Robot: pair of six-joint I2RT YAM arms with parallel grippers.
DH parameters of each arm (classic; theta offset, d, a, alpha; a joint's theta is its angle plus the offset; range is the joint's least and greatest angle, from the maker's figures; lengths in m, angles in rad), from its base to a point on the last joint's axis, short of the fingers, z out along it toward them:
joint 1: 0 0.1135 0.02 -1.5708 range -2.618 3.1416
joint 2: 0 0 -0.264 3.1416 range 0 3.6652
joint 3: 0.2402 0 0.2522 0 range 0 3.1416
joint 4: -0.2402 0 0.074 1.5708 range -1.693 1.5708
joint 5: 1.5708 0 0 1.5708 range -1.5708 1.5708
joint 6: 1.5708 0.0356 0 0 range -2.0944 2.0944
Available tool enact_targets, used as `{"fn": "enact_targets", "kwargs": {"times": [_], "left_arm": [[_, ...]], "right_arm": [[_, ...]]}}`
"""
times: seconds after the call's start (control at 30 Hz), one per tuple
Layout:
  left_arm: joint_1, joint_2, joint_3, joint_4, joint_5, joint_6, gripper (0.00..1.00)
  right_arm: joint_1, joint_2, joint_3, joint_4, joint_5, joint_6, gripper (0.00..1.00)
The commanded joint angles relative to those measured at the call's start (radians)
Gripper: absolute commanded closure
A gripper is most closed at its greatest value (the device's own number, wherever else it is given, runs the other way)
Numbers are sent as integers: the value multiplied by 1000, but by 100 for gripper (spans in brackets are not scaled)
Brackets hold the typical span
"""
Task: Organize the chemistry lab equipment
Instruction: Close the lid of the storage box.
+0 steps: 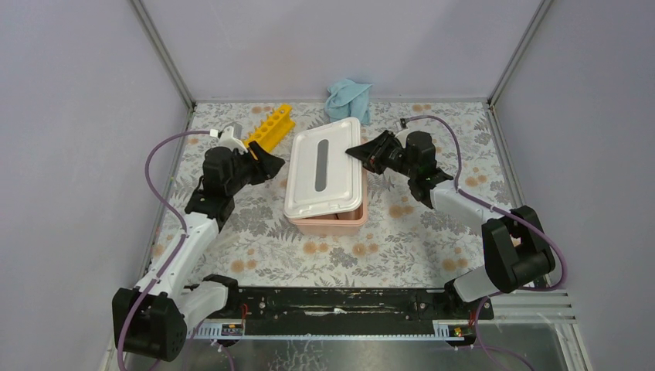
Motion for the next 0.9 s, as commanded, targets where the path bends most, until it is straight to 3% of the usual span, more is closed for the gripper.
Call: {"fn": "enact_targets", "kwargs": {"times": [0.0, 0.37, 0.87], "left_arm": [[15, -11, -19, 5, -15, -4, 45], [17, 51, -34, 2, 35, -13, 60], [14, 103, -44, 8, 79, -3, 68]], "right_arm": [[-26, -38, -8, 29, 7, -49, 100], [-39, -34, -42, 33, -13, -54, 98], [-39, -41, -100, 47, -27, -60, 97]]}}
